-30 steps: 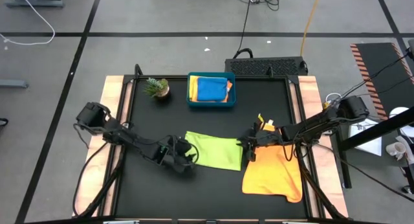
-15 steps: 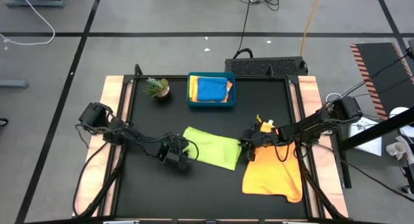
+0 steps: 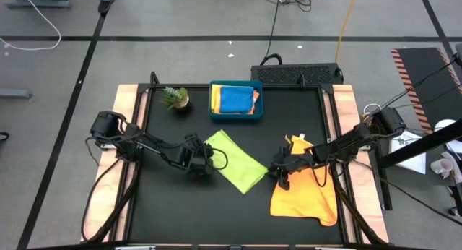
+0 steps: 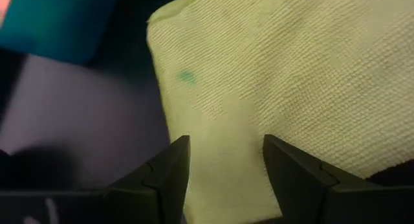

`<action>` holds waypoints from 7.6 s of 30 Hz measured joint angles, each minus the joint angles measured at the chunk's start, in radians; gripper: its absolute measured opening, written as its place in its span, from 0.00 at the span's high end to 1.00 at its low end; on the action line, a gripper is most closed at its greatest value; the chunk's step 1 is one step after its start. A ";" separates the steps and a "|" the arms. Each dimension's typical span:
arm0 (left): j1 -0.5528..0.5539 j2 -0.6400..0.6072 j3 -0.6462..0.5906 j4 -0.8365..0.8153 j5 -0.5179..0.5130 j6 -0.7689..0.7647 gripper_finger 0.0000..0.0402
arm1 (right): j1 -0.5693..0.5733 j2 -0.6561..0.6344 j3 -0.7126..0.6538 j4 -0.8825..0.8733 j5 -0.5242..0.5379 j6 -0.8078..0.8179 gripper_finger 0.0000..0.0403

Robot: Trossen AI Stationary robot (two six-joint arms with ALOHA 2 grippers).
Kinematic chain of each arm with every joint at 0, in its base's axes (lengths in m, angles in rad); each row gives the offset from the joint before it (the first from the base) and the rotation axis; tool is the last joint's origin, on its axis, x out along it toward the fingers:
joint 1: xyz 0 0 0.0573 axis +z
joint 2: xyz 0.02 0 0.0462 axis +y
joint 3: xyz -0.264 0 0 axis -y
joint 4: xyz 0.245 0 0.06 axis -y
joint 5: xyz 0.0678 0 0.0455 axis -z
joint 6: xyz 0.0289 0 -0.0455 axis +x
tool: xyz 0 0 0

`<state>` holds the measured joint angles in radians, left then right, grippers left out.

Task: Fold microfiber towels
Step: Fold the green microfiber cloth

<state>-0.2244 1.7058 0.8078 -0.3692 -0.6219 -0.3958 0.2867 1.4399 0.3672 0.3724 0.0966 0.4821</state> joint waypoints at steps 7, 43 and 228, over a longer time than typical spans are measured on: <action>-0.044 -0.060 0.050 0.077 -0.003 0.040 0.51 | 0.038 -0.011 -0.002 0.011 -0.002 0.004 0.76; -0.225 0.417 0.466 0.351 0.252 0.170 0.51 | 0.016 -0.105 -0.002 0.126 0.088 -0.139 0.76; -0.381 -0.121 -0.156 0.681 0.000 0.080 1.00 | 0.125 0.334 0.376 0.147 0.242 -0.370 1.00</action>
<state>-0.6058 1.5844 0.6521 0.3120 -0.6216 -0.3153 0.4119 1.7737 0.7432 0.5195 0.3382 0.1117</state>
